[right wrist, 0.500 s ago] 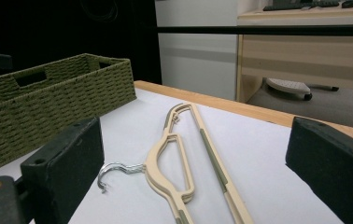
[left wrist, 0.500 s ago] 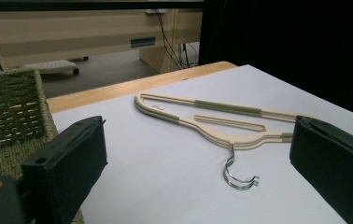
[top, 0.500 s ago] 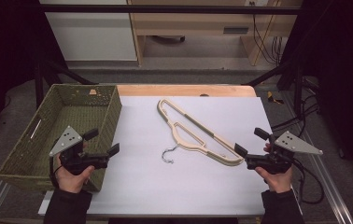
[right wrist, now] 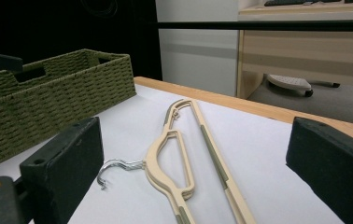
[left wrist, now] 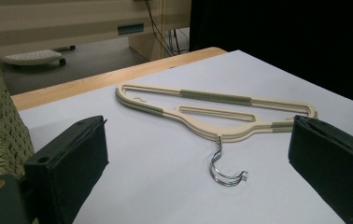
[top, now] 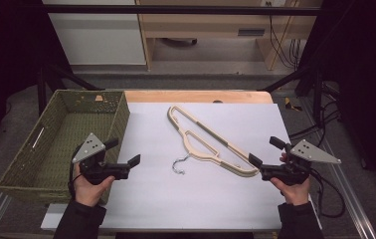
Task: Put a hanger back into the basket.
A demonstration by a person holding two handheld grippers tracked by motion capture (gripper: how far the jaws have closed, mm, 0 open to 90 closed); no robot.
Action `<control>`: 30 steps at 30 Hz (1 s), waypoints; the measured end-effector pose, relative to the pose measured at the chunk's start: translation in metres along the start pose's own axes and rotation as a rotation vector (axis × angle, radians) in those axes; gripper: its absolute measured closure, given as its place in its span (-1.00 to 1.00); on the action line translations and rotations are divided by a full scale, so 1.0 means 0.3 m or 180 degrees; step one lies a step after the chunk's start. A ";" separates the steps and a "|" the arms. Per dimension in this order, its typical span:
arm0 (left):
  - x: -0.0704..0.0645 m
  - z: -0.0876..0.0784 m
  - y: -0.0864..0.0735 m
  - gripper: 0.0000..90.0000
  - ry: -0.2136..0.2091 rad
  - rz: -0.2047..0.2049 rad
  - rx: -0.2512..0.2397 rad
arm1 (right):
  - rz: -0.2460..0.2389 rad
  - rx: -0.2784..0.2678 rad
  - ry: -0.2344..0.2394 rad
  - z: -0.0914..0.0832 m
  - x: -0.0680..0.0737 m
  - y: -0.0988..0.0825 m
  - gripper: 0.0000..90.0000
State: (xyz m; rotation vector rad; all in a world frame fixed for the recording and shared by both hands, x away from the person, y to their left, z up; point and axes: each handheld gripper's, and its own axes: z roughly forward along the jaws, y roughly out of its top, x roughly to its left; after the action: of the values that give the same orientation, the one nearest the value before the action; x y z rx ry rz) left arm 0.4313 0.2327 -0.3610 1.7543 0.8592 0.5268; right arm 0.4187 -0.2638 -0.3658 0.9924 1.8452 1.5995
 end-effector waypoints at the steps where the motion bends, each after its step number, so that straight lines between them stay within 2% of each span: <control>1: -0.005 0.010 0.001 -0.89 -0.0012 -0.0008 0.0016 | -0.0013 0.0016 0.0005 0.000 0.000 0.000 -0.90; 12: -0.051 0.088 0.012 -0.88 -0.0107 0.0022 0.0147 | 0.0017 0.0027 0.0004 0.008 0.003 -0.002 -0.90; 15: -0.077 0.130 0.013 -0.88 -0.0149 0.0088 0.0246 | -0.0021 0.0056 0.0007 0.010 0.002 -0.005 -0.90; 19: -0.094 0.157 0.017 -0.88 -0.0180 0.0134 0.0295 | -0.0006 0.0076 0.0018 0.015 0.005 -0.006 -0.90; 23: -0.111 0.197 0.031 -0.87 -0.0287 0.0123 0.0313 | -0.0003 0.0093 0.0010 0.021 0.006 -0.008 -0.90; 30: -0.140 0.269 0.048 -0.85 -0.0316 0.0176 0.0388 | 0.0018 0.0084 0.0021 0.019 0.007 -0.007 -0.90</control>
State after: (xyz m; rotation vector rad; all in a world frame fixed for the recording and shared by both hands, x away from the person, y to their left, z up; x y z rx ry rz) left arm 0.4654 0.1481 -0.3724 1.9036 0.7888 0.4270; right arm 0.4214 -0.2588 -0.3687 1.0057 1.8740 1.5874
